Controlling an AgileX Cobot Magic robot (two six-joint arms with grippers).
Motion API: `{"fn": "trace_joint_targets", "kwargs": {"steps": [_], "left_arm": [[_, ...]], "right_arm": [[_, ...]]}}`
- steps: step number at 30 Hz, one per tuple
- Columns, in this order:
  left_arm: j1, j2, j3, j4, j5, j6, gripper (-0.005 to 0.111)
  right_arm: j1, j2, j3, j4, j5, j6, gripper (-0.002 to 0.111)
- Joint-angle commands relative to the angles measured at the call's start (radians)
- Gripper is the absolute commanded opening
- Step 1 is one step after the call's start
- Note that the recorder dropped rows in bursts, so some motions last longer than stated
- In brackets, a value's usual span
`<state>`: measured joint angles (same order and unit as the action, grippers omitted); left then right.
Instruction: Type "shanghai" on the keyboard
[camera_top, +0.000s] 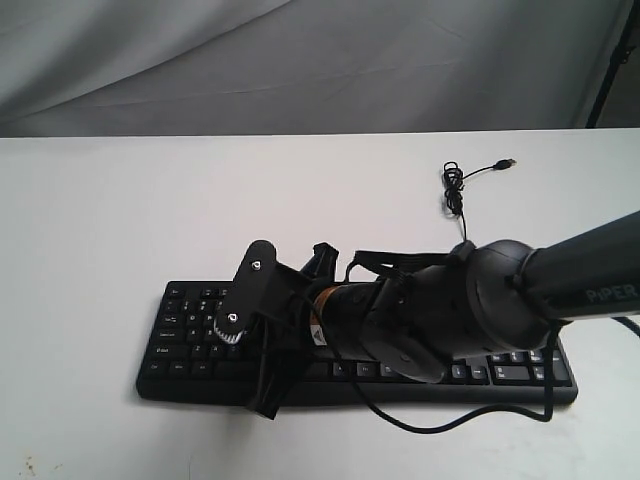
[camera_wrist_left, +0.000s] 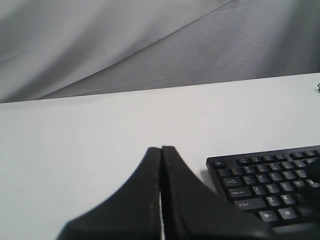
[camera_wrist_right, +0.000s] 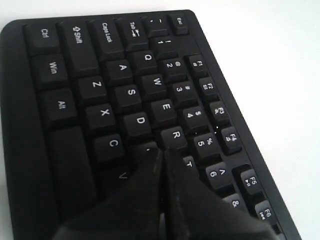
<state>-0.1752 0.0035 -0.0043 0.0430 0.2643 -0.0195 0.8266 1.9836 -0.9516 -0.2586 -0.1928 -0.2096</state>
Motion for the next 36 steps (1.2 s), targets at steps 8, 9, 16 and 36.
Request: {"fn": "trace_joint_targets", "kwargs": {"steps": [8,9,16,36], "left_arm": [[-0.004,-0.003,0.004,0.005,-0.005,-0.003,0.000],[-0.004,-0.003,0.004,0.005,-0.005,-0.003,0.000],[-0.004,-0.003,0.004,0.005,-0.005,-0.003,0.000],[-0.004,-0.003,0.004,0.005,-0.005,-0.003,0.000]], "right_arm": [[-0.013,0.007,-0.005,0.002,-0.017,-0.007,0.000],[-0.015,0.013,-0.005,0.002,-0.022,-0.007,0.000],[-0.015,0.032,-0.005,0.002,-0.047,-0.007,0.000],[-0.022,-0.023,0.003,-0.012,-0.017,-0.007,0.000]]}}
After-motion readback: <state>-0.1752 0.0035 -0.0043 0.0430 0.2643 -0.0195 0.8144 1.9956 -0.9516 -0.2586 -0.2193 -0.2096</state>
